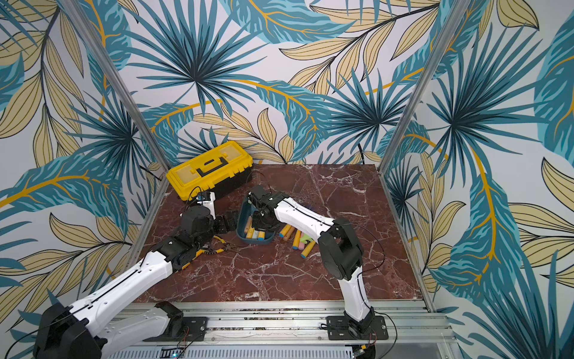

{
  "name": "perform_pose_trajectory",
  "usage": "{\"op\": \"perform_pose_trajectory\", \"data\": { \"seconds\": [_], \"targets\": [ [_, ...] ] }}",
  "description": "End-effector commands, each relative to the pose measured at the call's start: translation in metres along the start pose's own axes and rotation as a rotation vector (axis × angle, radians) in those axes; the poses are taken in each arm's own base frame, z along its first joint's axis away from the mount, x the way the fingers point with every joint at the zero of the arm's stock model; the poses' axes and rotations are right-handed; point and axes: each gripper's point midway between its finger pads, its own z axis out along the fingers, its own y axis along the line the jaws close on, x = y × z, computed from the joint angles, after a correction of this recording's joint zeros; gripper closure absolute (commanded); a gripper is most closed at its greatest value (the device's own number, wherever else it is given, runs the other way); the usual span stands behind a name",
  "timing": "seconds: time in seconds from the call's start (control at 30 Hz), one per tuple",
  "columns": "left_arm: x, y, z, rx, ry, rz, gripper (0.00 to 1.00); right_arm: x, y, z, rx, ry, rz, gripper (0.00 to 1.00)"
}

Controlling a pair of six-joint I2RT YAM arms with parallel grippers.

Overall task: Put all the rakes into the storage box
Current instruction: Place the rake in the storage box, then adjust the rake in the storage box.

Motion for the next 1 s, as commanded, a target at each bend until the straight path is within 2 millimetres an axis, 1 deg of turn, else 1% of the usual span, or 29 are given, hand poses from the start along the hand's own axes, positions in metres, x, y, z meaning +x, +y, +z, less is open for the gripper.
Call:
{"op": "perform_pose_trajectory", "data": {
  "seconds": [0.0,0.03,0.17,0.2,0.33,0.43,0.47,0.53,0.67,0.83,0.9,0.97],
  "targets": [
    [0.004,0.003,0.001,-0.004,-0.005,0.009,0.00,0.005,-0.013,0.013,0.067,0.010,0.014,0.63],
    [0.005,0.003,0.001,-0.005,-0.003,0.009,0.00,0.004,-0.013,0.011,0.068,0.003,0.011,0.56],
    [0.006,0.002,0.002,0.002,0.001,0.008,0.00,-0.002,-0.009,-0.001,0.054,-0.028,-0.001,0.48],
    [0.006,0.001,0.002,0.006,0.002,0.008,0.00,-0.003,-0.008,-0.006,0.047,-0.037,-0.005,0.43],
    [0.008,0.001,0.006,0.006,0.013,0.010,0.00,-0.007,-0.013,-0.025,0.047,-0.081,-0.020,0.41],
    [0.013,0.001,0.011,0.006,0.029,0.015,0.00,-0.008,-0.018,-0.035,0.050,-0.108,-0.032,0.42],
    [0.014,0.001,0.013,0.005,0.033,0.017,0.00,-0.008,-0.018,-0.035,0.043,-0.111,-0.036,0.43],
    [0.017,0.001,0.017,0.004,0.047,0.021,0.00,-0.005,-0.013,-0.032,0.011,-0.092,-0.051,0.44],
    [0.022,0.000,0.022,0.003,0.068,0.025,0.00,0.006,-0.006,-0.013,-0.017,-0.015,-0.052,0.45],
    [0.023,0.000,0.023,0.002,0.071,0.025,0.00,0.013,-0.013,0.011,0.015,0.027,-0.031,0.52],
    [0.022,-0.001,0.022,0.006,0.070,0.025,0.00,0.014,-0.014,0.016,0.023,0.035,-0.025,0.53],
    [0.022,0.000,0.021,0.005,0.068,0.025,0.00,0.014,-0.013,0.020,0.026,0.041,-0.021,0.56]
  ]
}}
